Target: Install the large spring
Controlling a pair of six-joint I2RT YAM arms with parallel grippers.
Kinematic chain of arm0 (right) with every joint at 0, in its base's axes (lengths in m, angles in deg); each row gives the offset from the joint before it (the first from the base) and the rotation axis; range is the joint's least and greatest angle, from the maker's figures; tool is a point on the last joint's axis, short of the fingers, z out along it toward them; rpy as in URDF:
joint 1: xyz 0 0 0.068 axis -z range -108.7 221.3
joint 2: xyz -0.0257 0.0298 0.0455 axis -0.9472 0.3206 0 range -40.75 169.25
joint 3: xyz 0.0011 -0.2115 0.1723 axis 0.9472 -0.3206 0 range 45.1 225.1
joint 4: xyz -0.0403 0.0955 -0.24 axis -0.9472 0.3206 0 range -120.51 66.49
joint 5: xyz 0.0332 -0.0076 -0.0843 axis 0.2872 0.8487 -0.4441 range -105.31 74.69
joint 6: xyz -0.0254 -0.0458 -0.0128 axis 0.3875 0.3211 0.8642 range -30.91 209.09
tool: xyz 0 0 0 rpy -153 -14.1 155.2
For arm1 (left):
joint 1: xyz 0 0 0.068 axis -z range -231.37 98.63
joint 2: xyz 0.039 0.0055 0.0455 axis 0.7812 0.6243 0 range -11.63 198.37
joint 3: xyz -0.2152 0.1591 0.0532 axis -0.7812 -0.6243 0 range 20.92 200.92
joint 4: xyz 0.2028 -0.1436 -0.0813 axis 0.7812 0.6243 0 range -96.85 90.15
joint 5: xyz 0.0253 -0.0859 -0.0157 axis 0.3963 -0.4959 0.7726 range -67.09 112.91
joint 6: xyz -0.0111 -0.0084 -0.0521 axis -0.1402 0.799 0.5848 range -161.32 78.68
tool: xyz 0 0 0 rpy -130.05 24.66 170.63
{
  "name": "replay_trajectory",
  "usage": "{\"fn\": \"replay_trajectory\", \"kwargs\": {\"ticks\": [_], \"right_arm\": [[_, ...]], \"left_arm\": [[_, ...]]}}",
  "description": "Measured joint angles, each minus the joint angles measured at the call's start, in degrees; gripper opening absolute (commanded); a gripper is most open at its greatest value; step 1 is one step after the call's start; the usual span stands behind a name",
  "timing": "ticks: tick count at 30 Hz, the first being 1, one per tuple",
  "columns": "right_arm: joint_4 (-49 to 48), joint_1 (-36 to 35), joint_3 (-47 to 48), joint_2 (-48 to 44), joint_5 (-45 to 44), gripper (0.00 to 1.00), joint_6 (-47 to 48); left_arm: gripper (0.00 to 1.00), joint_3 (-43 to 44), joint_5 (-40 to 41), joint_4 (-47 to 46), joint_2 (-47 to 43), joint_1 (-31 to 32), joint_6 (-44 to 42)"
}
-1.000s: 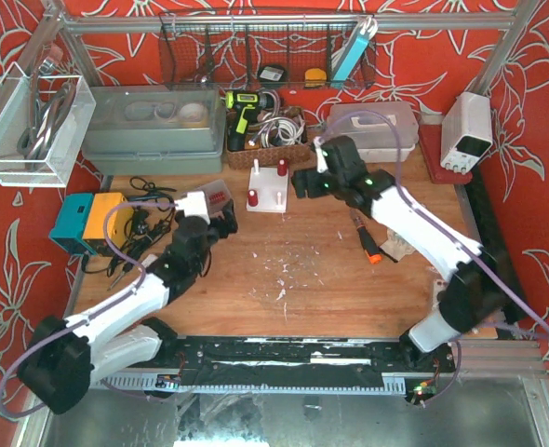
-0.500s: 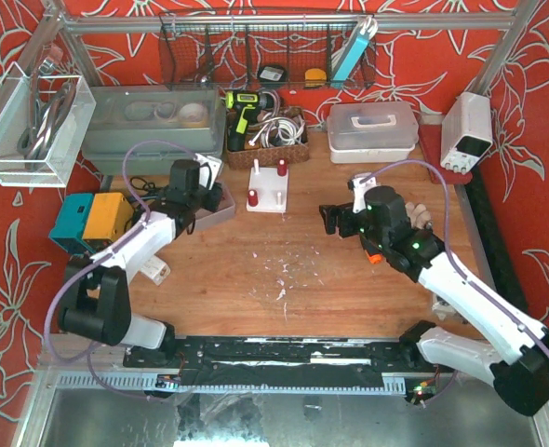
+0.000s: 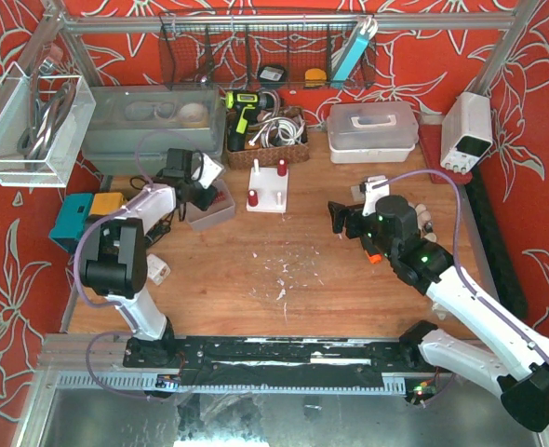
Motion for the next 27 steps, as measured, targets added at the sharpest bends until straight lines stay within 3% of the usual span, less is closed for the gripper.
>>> {"fn": "replay_trajectory", "kwargs": {"ticks": [16,20,27], "right_arm": [[-0.31,-0.02,-0.44,-0.39,-3.98,0.99,1.25],[-0.35,-0.02,-0.48,-0.85,-4.52,0.99,1.31],[-0.72,-0.02,-1.18,-0.98,-4.63,0.99,1.31]], "left_arm": [[0.36,-2.67,7.39,-6.38,5.86,3.48,-10.1],[0.45,-2.1,9.57,-7.69,7.28,4.52,-11.61],[0.51,-1.95,11.89,-9.38,7.98,4.85,-12.92]]}}
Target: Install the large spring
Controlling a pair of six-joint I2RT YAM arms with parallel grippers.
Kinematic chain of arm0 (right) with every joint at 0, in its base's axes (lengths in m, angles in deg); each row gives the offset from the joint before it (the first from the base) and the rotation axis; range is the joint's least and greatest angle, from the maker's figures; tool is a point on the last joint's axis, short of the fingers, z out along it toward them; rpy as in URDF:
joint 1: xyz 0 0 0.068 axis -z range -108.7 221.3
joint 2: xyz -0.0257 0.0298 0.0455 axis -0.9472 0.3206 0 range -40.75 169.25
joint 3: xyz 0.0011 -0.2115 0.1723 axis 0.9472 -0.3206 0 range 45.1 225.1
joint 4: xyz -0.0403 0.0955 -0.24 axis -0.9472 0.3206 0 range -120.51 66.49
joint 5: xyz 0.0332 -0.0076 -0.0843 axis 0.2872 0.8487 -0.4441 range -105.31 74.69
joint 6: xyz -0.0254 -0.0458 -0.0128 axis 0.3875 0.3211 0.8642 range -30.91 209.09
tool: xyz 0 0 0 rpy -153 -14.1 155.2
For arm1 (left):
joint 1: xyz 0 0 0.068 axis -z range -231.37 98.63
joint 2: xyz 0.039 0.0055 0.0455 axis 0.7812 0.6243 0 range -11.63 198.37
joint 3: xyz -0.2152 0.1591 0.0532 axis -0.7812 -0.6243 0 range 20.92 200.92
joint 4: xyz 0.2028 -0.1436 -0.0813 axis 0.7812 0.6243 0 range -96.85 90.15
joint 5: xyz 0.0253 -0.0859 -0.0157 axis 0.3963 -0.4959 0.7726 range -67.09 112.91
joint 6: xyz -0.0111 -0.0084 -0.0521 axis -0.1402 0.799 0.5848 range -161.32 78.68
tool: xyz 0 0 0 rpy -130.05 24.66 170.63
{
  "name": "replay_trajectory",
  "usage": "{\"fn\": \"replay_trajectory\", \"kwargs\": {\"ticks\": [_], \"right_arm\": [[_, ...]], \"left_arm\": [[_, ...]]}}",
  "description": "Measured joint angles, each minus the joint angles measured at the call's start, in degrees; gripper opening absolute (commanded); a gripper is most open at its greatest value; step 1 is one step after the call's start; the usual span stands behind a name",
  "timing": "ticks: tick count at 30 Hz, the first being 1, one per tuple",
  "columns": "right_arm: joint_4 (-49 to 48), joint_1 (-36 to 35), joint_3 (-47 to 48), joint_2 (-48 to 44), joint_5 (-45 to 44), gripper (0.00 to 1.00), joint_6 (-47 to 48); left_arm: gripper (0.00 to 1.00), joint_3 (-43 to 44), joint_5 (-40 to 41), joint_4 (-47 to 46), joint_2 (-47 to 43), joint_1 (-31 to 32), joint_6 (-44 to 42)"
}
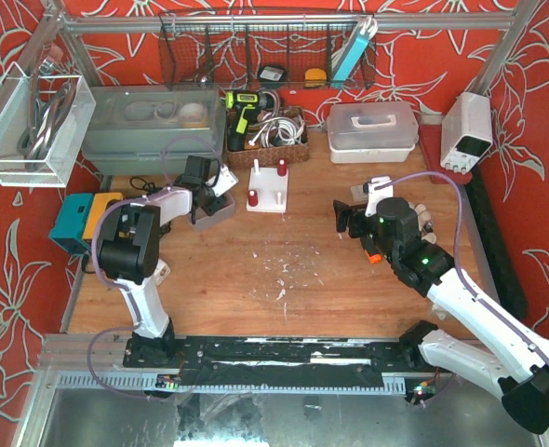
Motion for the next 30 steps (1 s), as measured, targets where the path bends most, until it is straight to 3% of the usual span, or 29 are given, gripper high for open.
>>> {"fn": "replay_trajectory", "kwargs": {"ticks": [4,10,17,30], "right_arm": [[-0.24,0.0,-0.02,0.0,-0.02,0.99,0.0],[-0.59,0.0,-0.04,0.04,0.0,0.99,0.0],[-0.74,0.0,-0.04,0.04,0.0,0.99,0.0],[-0.87,0.0,-0.35,0.07,0.02,0.99,0.0]], "left_arm": [[0.54,0.63,-0.09,-0.04,0.44,0.0,-0.44],[0.41,2.78,-2.08,2.73,1.86,-0.07,-0.57],[0.38,3.78,-2.8,7.3,1.79,0.0,0.37],[0.49,6.67,-2.47,13.2,-1.75,-0.31,3.43]]}}
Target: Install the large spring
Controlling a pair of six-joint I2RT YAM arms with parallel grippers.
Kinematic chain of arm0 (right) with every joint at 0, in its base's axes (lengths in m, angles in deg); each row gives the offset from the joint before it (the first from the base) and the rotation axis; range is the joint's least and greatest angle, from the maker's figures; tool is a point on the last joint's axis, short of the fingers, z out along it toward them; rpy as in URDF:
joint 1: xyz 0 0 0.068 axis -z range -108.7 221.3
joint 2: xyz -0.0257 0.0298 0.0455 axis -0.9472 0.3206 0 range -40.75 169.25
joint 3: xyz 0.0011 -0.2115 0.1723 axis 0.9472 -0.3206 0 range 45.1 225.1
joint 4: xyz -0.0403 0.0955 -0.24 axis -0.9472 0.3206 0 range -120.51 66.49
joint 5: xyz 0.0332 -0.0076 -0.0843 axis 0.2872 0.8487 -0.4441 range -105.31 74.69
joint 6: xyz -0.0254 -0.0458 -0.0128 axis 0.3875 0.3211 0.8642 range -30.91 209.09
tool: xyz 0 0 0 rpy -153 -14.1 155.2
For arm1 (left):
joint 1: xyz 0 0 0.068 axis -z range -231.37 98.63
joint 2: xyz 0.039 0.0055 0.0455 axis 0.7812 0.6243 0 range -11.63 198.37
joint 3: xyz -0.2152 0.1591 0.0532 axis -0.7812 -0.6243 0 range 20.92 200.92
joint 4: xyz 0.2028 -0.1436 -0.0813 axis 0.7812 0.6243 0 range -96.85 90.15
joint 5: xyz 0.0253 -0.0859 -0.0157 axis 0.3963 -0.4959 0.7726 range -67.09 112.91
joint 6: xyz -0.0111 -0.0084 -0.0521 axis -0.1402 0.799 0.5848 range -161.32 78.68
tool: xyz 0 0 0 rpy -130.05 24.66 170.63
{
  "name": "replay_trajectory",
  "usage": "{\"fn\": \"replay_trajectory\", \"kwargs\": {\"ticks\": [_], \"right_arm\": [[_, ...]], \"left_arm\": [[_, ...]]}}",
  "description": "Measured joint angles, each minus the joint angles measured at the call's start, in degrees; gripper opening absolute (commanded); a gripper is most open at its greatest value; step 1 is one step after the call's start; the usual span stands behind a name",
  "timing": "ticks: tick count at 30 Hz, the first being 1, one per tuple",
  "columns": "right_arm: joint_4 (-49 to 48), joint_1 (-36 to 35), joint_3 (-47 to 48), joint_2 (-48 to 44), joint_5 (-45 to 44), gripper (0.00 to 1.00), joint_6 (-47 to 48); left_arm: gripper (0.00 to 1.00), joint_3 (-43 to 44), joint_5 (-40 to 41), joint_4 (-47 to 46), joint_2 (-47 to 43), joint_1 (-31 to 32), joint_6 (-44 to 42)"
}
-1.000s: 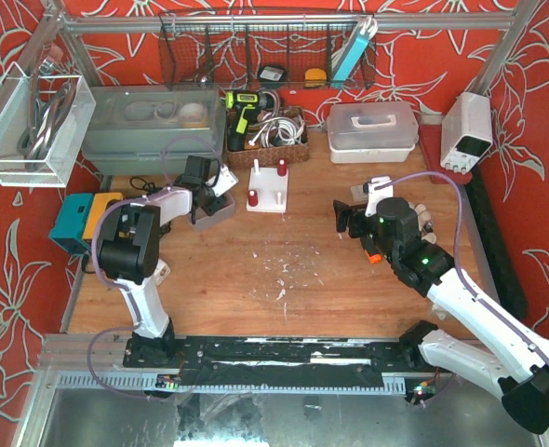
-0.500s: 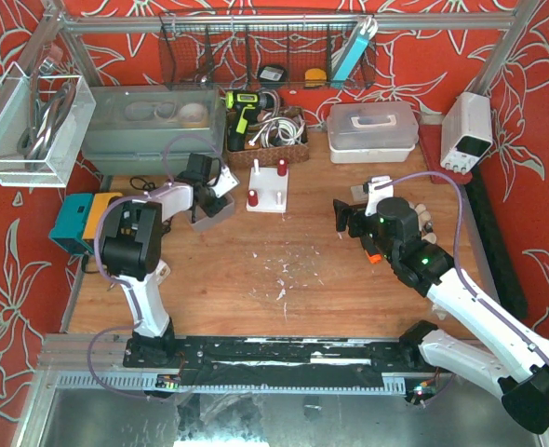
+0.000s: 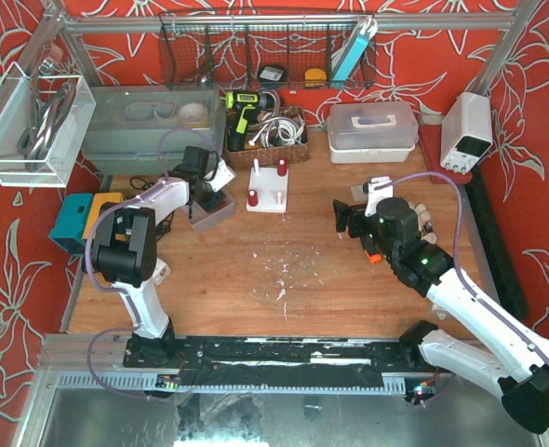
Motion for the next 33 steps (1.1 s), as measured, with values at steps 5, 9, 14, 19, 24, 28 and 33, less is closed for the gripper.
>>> {"fn": "replay_trajectory", "kwargs": {"ticks": [5,9,14,19,24,28,33], "right_arm": [[0.0,0.0,0.0,-0.02,-0.02,0.99,0.0],[0.0,0.0,0.0,-0.07,-0.02,0.99,-0.02],[0.0,0.0,0.0,-0.07,-0.02,0.99,-0.02],[0.0,0.0,0.0,-0.09,-0.02,0.99,0.0],[0.0,0.0,0.0,-0.07,-0.02,0.99,-0.02],[0.0,0.0,0.0,-0.07,-0.02,0.99,-0.02],[0.0,0.0,0.0,-0.07,-0.02,0.99,-0.02]], "left_arm": [[0.51,-0.31,2.12,0.7,0.02,-0.15,0.52],[0.54,-1.57,3.04,-1.05,0.02,-0.24,0.24],[0.52,-1.68,3.13,-2.75,0.24,-0.24,-0.5],[0.52,-1.66,3.02,-3.41,2.95,-0.24,-1.29],[0.52,-1.18,2.84,-3.13,4.5,-0.42,-1.68],[0.49,-0.96,2.82,-2.89,4.7,-0.42,-1.73],[0.54,-0.42,2.8,-2.19,5.07,-0.46,-1.99]]}}
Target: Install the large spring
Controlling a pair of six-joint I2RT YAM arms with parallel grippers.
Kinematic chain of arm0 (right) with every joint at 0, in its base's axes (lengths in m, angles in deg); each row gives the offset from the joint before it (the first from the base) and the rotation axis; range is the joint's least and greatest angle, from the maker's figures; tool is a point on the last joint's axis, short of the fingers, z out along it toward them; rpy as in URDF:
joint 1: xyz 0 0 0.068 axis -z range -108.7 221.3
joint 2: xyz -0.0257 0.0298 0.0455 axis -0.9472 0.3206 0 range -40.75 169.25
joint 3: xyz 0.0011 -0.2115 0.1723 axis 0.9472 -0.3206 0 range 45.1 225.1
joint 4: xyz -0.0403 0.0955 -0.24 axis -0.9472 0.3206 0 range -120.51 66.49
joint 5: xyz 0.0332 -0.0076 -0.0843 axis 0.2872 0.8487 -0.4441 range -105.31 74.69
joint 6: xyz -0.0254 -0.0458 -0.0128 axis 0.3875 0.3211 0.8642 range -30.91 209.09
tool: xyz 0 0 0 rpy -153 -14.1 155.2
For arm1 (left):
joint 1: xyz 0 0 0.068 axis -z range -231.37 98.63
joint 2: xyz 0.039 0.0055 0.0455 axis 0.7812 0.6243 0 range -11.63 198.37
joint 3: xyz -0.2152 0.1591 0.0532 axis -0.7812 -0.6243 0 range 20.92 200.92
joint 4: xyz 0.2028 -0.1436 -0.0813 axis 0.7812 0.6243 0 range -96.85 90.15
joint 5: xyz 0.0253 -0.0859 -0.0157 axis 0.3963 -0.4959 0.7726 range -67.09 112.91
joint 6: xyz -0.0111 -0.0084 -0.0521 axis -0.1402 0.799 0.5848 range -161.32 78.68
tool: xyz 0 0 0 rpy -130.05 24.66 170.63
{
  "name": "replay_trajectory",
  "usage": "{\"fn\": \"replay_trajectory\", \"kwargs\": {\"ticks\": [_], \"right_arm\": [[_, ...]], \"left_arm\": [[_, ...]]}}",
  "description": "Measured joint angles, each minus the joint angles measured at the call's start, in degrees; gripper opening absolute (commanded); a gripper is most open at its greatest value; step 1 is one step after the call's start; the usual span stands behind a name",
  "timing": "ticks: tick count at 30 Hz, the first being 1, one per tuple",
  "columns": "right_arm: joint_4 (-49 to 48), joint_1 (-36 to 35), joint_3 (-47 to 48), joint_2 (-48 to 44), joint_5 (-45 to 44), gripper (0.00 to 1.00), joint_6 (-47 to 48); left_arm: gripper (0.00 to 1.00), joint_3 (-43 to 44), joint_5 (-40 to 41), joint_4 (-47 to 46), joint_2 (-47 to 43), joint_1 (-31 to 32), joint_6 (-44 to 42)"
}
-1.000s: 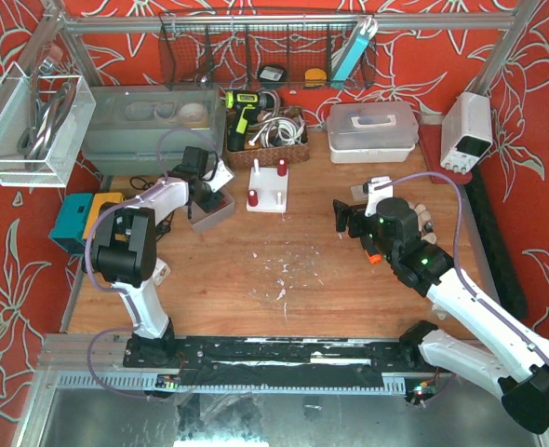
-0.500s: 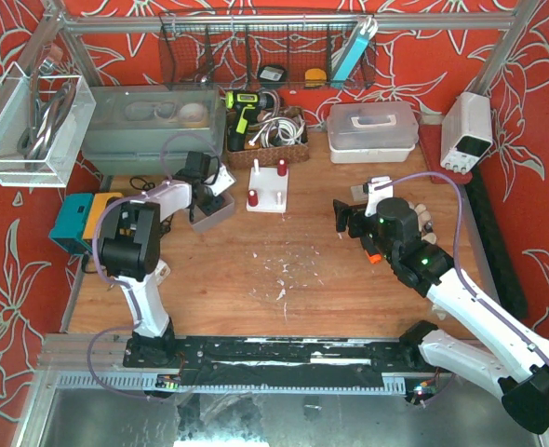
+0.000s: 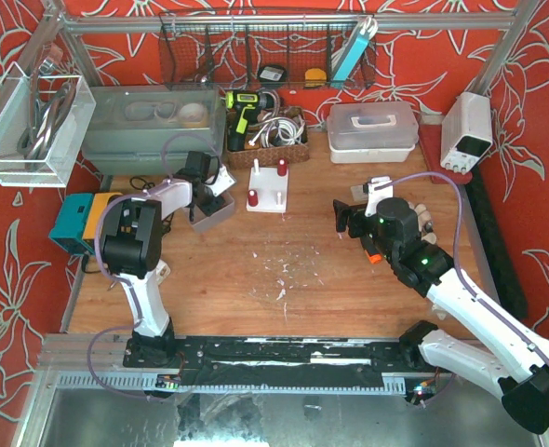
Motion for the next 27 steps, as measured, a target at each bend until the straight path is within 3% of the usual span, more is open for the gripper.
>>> {"fn": "replay_trajectory", "kwargs": {"ticks": [4,19,27], "right_arm": [[-0.02,0.0,-0.2,0.0,0.0,0.99,0.0],[-0.02,0.0,-0.37,0.0,0.0,0.99,0.0],[-0.04,0.0,-0.46,0.07,0.0,0.99,0.0]], "left_arm": [[0.56,0.02,-0.17,-0.37,0.0,0.0,-0.42],[0.08,-1.2,-0.13,-3.04,0.26,-0.07,-1.46],[0.03,-4.0,-0.68,-2.64,-5.66,-0.48,-0.83]]}}
